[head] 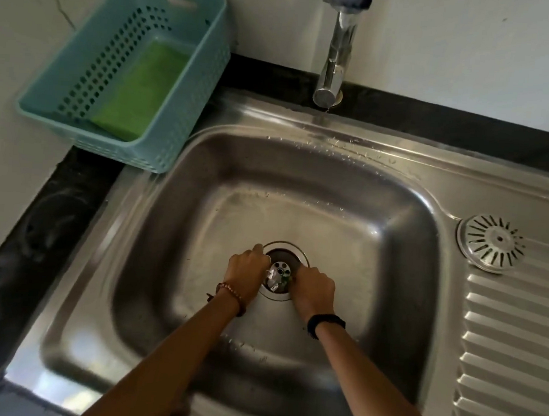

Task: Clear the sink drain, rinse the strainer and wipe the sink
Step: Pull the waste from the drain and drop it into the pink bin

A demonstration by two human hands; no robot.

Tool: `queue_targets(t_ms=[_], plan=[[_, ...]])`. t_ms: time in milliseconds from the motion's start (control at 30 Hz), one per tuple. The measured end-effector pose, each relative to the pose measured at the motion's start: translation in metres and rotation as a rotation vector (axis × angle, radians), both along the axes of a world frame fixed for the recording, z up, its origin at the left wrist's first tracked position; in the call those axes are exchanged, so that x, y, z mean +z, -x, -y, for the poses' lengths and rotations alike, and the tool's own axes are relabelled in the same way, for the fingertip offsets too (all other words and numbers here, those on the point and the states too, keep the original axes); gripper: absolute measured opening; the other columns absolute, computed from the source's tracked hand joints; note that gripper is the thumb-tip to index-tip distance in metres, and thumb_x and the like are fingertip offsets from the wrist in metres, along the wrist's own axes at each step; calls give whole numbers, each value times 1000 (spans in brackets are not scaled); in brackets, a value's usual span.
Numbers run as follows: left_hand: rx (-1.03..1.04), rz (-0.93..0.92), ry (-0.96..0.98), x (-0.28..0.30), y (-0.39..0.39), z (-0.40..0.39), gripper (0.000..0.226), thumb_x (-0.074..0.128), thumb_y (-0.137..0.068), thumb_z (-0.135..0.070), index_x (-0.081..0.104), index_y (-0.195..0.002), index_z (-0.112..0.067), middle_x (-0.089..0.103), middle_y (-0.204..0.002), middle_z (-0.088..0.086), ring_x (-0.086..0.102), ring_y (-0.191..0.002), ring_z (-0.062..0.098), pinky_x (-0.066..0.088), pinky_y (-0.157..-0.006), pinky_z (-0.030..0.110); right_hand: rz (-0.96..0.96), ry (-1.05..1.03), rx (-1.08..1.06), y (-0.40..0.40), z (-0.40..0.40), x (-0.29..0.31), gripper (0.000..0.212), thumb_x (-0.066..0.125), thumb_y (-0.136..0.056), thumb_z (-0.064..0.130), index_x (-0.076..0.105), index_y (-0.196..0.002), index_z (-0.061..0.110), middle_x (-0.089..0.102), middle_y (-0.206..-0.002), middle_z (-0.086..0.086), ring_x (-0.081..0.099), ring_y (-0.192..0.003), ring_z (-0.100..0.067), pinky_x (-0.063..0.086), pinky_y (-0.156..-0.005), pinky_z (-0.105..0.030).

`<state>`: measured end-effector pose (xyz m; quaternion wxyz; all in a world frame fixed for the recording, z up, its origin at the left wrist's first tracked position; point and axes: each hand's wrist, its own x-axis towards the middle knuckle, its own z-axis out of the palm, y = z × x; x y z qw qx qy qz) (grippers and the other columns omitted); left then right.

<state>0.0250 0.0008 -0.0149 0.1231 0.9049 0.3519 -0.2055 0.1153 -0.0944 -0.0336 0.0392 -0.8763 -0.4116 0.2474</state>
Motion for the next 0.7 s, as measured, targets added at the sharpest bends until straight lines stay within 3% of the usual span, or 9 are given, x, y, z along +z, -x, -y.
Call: queue_targets(t_ms=[100, 200, 267, 333, 433, 533, 700], plan=[[141, 117, -11, 17, 4, 2, 14, 58, -88, -18, 64, -98, -11, 52, -110, 8, 62, -87, 24, 44, -65, 28, -156, -137, -245, -7, 6, 19, 19, 49, -90, 22, 62, -100, 13, 70, -94, -9, 65, -84, -28, 35, -55, -23], [228, 221, -4, 41, 8, 8, 17, 61, -86, -23, 66, -99, -13, 50, -109, 7, 62, -84, 23, 43, -63, 28, -386, -285, -506, -7, 12, 45, 17, 57, -87, 25, 64, -97, 12, 69, -85, -7, 63, -79, -25, 41, -56, -25], [283, 284, 14, 64, 15, 15, 17, 62, -86, -23, 66, -100, -15, 50, -109, 6, 62, -83, 23, 44, -65, 27, -529, -391, -617, 2, 17, 66, 13, 58, -87, 25, 63, -91, 13, 67, -76, -4, 62, -75, -23, 48, -62, -32], [361, 355, 36, 89, 26, 24, 18, 63, -85, -26, 67, -99, -17, 50, -108, 5, 63, -82, 24, 47, -66, 30, -627, -484, -679, 17, 22, 89, 14, 57, -88, 25, 63, -89, 12, 66, -72, -1, 59, -65, -16, 47, -57, -27], [545, 482, 94, 127, 66, 47, 12, 63, -82, -32, 68, -90, -25, 50, -103, 0, 60, -85, 25, 49, -69, 35, -715, -577, -658, 59, 30, 127, 14, 55, -88, 20, 64, -91, 10, 65, -69, 2, 50, -47, 0, 35, -41, -10], [720, 630, 144, 154, 129, 80, 11, 64, -81, -36, 68, -88, -29, 52, -97, -9, 57, -83, 15, 46, -71, 31, -803, -639, -526, 116, 44, 161, 9, 57, -86, 16, 64, -80, 14, 63, -56, 8, 48, -39, 3, 33, -38, -9], [953, 824, 170, 177, 271, 154, 2, 66, -81, -35, 66, -79, -35, 63, -77, -15, 57, -67, 0, 45, -62, 22, -915, -596, -196, 237, 85, 189, 17, 58, -86, 14, 60, -72, 22, 61, -50, 8, 49, -40, 1, 33, -37, -10]])
